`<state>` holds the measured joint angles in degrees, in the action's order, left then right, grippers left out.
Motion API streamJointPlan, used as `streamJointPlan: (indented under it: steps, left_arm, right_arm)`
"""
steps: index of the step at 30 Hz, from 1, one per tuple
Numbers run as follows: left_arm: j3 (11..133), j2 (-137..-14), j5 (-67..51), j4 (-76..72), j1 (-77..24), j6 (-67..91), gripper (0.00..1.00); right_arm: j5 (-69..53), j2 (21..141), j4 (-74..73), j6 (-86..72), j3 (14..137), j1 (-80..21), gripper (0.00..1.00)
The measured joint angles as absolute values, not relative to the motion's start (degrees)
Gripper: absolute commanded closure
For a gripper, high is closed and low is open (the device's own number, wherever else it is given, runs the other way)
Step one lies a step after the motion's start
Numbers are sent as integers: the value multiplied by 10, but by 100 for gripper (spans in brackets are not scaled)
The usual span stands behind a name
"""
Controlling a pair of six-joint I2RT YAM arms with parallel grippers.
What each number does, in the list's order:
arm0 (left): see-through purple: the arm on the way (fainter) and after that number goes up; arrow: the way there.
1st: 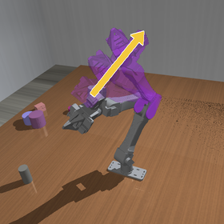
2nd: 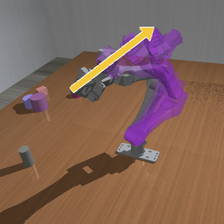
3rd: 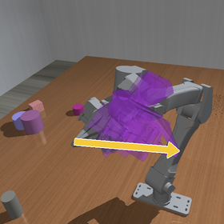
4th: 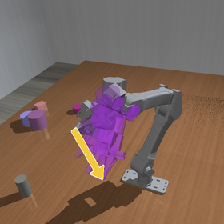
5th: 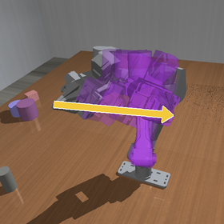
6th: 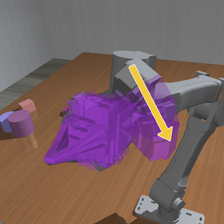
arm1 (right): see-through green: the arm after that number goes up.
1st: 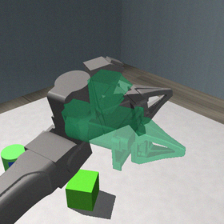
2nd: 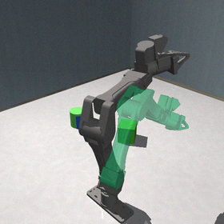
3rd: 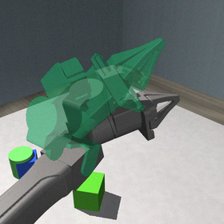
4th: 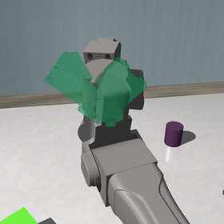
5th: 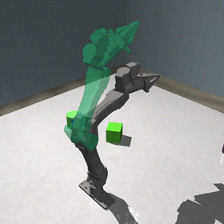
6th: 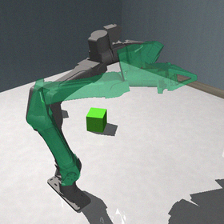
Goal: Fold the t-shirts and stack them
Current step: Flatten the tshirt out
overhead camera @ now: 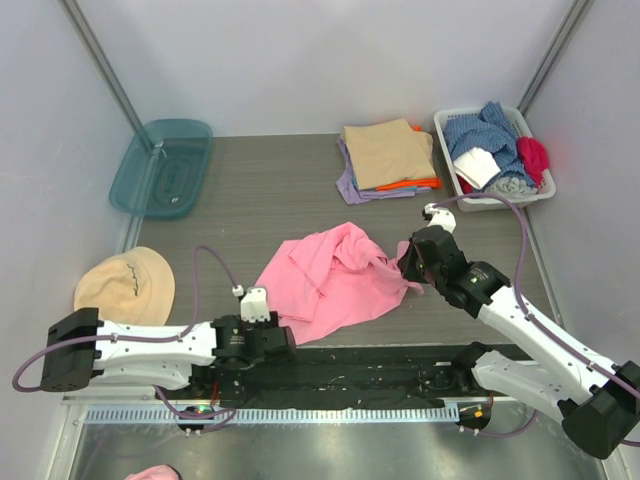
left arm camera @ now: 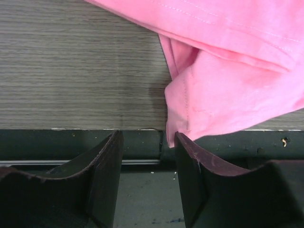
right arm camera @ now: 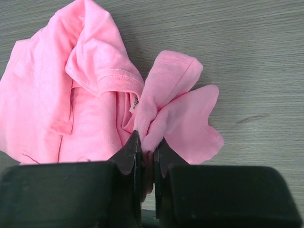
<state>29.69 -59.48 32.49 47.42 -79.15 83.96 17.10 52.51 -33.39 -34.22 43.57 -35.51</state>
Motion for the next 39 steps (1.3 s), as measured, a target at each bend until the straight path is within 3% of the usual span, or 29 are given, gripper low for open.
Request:
streamJointPlan:
  steps: [16, 22, 26, 35, 39]
  left_arm:
    - [278, -594, 334, 394, -798, 844, 55]
    - [277, -595, 334, 378, -799, 840, 74]
    - [269, -618, 334, 351, -799, 840, 99]
    - [268, -647, 347, 322, -800, 847, 100]
    - [306, -609, 380, 421, -796, 851, 100]
  right_arm:
    - [169, 525, -335, -343, 436, -355, 99]
    - [168, 525, -335, -343, 436, -355, 99]
    - [168, 525, -335, -343, 436, -355, 99]
    - [169, 522, -344, -343, 435, -355, 98]
    - [169, 521, -343, -343, 434, -355, 95]
